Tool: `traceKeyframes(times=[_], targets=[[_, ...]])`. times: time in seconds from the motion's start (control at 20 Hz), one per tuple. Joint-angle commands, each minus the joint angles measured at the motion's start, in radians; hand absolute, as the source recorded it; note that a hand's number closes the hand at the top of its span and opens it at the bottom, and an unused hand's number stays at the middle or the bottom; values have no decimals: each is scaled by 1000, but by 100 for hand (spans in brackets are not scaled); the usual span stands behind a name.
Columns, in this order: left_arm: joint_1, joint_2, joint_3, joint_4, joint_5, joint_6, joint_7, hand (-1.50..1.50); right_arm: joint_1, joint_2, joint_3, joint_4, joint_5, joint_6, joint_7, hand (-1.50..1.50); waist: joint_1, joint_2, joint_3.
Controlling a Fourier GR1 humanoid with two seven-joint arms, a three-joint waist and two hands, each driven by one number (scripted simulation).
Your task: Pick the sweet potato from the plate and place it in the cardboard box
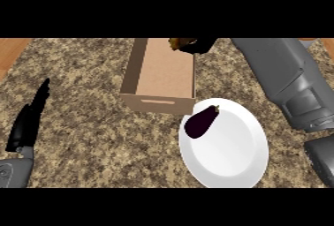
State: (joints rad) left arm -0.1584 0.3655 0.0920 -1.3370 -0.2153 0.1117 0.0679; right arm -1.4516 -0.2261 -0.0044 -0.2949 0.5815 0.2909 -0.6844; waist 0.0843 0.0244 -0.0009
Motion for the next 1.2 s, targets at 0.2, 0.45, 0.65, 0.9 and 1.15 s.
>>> traceKeyframes(times=[0.2, 0.45, 0.65, 0.9, 1.15], targets=[[-4, -6, 0, 17, -13, 7, -28, 0, -120, 141, -33, 116, -11, -19, 124, 150, 8, 7, -1], [-42, -15, -13, 26, -19, -1, -1, 0, -100, 223, -10, 151, 16, -152, 167, 150, 23, 14, -2], [-52, -31, -24, 15, -23, 3, 3, 0, -65, 225, 19, 185, 31, -225, 205, 150, 38, 13, -2], [-92, -23, -44, 1, -36, -15, 16, 0, -67, 226, -2, 247, -8, -136, 288, -150, 79, 20, -2], [-84, -22, -21, 30, -23, -12, 4, 0, -76, 226, -35, 227, -40, -112, 254, -150, 64, 22, -1]])
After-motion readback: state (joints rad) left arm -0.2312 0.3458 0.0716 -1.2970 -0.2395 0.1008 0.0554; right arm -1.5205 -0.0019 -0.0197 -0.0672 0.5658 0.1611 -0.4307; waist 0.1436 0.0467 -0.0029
